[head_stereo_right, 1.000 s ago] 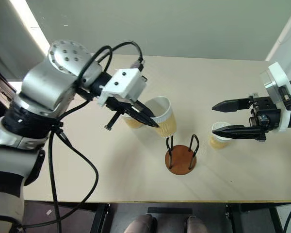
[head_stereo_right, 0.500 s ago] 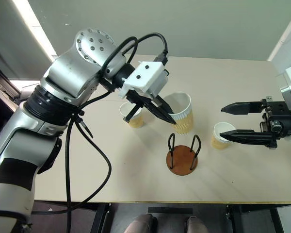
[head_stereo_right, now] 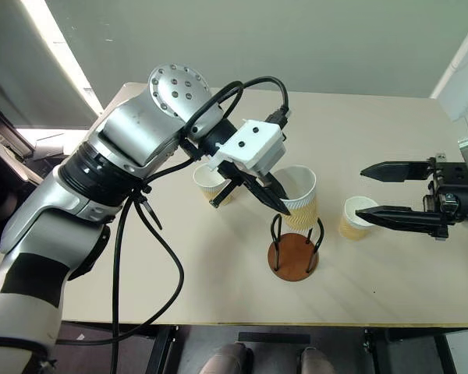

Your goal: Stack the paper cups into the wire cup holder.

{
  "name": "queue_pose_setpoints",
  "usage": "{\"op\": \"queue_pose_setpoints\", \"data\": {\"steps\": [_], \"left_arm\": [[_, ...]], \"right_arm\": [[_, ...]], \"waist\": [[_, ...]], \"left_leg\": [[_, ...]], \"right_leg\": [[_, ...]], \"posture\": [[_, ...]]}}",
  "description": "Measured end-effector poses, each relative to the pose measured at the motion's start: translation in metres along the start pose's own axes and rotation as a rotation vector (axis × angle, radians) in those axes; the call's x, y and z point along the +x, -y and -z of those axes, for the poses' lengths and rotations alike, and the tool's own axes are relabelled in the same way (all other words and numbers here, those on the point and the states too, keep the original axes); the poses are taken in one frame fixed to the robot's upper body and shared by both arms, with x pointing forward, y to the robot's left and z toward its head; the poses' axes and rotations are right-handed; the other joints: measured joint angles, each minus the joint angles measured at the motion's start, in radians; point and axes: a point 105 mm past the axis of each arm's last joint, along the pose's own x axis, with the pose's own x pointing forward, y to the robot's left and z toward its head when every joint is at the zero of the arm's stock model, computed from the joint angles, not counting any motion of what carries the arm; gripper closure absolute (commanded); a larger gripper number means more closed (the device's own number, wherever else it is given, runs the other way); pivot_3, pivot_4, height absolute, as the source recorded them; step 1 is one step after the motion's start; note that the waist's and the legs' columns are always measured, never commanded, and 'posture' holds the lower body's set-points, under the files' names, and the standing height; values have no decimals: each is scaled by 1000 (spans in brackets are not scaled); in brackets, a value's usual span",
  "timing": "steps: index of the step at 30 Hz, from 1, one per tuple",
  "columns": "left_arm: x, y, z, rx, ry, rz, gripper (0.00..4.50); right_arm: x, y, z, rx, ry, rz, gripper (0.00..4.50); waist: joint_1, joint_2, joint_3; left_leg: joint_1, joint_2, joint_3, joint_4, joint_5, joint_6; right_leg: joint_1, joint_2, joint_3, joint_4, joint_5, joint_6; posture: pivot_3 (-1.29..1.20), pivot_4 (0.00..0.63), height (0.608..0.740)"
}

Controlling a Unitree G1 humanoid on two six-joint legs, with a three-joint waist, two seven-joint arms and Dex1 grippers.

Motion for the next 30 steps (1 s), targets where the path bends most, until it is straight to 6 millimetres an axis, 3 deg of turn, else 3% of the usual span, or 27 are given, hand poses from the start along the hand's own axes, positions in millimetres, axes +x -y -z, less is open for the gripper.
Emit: {"op": "queue_pose_setpoints", "data": {"steps": [10, 28, 30], "left_arm": [[1, 8, 13, -42, -20, 3, 4449], [1, 12, 14, -37, -58, 5, 4449], [1, 12, 15, -34, -64, 5, 4064]], "right_arm": [[6, 1, -5, -23, 18, -26, 599], [9, 5, -7, -27, 36, -20, 599], [9, 6, -7, -27, 38, -18, 599]], "waist": [[1, 0, 0], [1, 0, 0], [1, 0, 0]], "left_leg": [[0, 0, 0, 1, 0, 1], [0, 0, 0, 1, 0, 1], [0, 0, 0, 1, 0, 1]], "right_leg": [[0, 0, 0, 0, 0, 1], [0, 0, 0, 0, 0, 1], [0, 0, 0, 0, 0, 1]], "posture": [[0, 150, 740], [0, 150, 740], [0, 150, 740]]}}
